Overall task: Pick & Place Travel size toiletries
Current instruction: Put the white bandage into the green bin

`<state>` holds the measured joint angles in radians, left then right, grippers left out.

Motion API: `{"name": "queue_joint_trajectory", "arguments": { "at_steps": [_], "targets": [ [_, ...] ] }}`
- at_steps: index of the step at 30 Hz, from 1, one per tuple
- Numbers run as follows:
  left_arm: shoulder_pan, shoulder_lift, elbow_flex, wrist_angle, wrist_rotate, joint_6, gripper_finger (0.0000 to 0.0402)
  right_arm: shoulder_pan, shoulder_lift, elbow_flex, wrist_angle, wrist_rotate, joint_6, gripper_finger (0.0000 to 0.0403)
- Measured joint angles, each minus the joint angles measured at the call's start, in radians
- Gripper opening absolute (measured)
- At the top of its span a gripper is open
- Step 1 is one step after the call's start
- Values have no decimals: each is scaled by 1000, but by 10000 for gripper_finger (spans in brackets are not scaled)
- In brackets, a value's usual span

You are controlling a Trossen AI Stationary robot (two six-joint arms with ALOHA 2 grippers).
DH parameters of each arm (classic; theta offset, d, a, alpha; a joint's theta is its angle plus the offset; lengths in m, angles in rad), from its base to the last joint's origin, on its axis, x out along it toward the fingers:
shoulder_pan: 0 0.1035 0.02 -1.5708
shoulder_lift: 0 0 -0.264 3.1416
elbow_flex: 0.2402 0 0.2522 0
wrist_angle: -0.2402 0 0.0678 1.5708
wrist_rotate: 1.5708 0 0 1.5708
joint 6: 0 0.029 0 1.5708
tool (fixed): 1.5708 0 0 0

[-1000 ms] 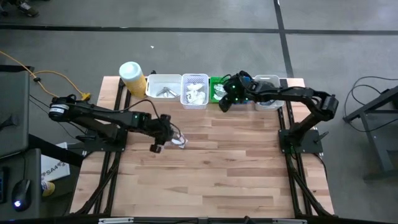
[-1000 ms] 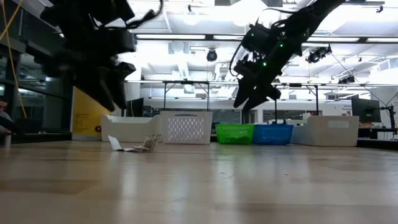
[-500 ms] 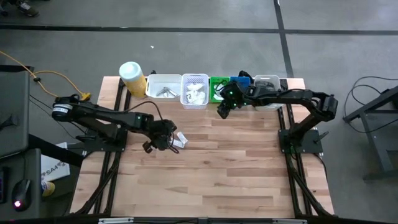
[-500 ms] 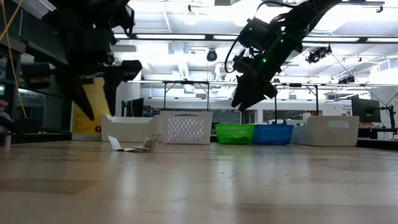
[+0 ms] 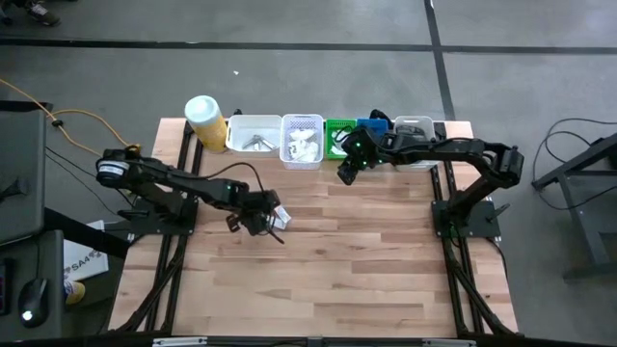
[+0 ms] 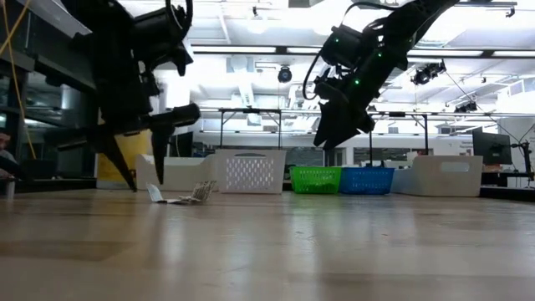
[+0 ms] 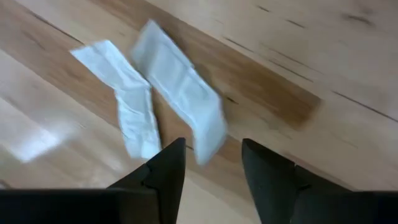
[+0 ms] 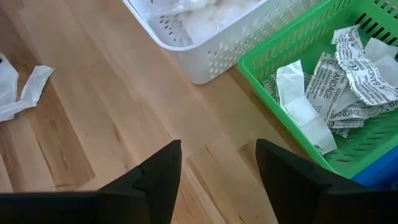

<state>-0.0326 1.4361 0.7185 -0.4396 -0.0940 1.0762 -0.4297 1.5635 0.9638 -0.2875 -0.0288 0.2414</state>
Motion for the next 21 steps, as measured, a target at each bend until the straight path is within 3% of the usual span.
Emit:
{"name": "queue_joint_trajectory", "arguments": {
  "at_steps": [21],
  "targets": [
    [0,57,0,54,10,27,154,0,0,0,-8,1,16,200]
  ]
}}
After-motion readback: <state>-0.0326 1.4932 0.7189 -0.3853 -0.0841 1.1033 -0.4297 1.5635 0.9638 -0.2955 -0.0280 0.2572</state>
